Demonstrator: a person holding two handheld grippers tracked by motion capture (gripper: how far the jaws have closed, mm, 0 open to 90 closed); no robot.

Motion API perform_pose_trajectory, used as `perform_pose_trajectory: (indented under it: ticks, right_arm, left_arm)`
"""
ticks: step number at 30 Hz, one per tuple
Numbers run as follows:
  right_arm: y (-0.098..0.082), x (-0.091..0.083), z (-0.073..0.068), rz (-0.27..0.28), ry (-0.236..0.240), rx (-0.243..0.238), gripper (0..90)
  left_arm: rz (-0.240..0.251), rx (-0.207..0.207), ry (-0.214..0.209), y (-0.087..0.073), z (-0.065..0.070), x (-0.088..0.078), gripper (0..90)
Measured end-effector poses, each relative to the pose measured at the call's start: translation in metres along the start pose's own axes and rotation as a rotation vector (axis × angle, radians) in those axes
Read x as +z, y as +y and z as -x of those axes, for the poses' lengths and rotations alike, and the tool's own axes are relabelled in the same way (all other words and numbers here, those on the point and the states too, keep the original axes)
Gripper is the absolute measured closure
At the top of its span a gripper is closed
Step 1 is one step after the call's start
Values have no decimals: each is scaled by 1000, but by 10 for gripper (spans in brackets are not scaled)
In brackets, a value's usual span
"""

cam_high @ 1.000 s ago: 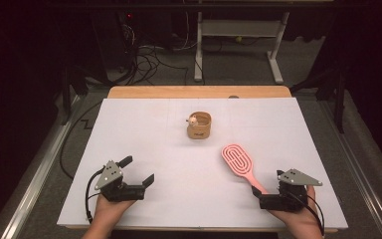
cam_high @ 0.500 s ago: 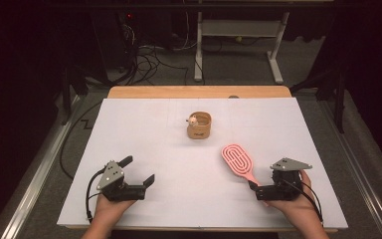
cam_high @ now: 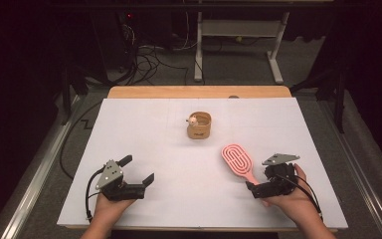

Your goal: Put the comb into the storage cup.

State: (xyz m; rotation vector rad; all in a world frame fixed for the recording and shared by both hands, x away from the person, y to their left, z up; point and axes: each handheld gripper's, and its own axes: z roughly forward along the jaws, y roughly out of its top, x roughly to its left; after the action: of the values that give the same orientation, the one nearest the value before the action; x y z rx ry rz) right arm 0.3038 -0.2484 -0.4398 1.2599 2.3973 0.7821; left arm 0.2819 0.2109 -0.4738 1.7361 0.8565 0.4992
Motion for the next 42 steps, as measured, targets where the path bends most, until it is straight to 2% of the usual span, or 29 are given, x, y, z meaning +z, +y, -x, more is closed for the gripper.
perform_pose_trajectory:
  ticks: [4, 9, 14, 23, 42]
  right_arm:
    - [3, 0, -4, -29, 10, -7, 4]
    - [5, 1, -6, -49, 14, -9, 4]
    - [8, 6, -6, -85, 18, -15, 4]
    - [13, 11, -8, -114, 9, -34, 4]
    - [30, 23, -9, -167, 4, -41, 5]
  left_arm:
    - [7, -6, -2, 1, 0, -1, 0]
    - [21, 13, 7, 1, 0, -2, 0]
    - [12, 3, 4, 1, -1, 0, 0]
    - [16, 1, 1, 1, 0, -1, 0]
    - [9, 7, -8, 1, 1, 0, 0]
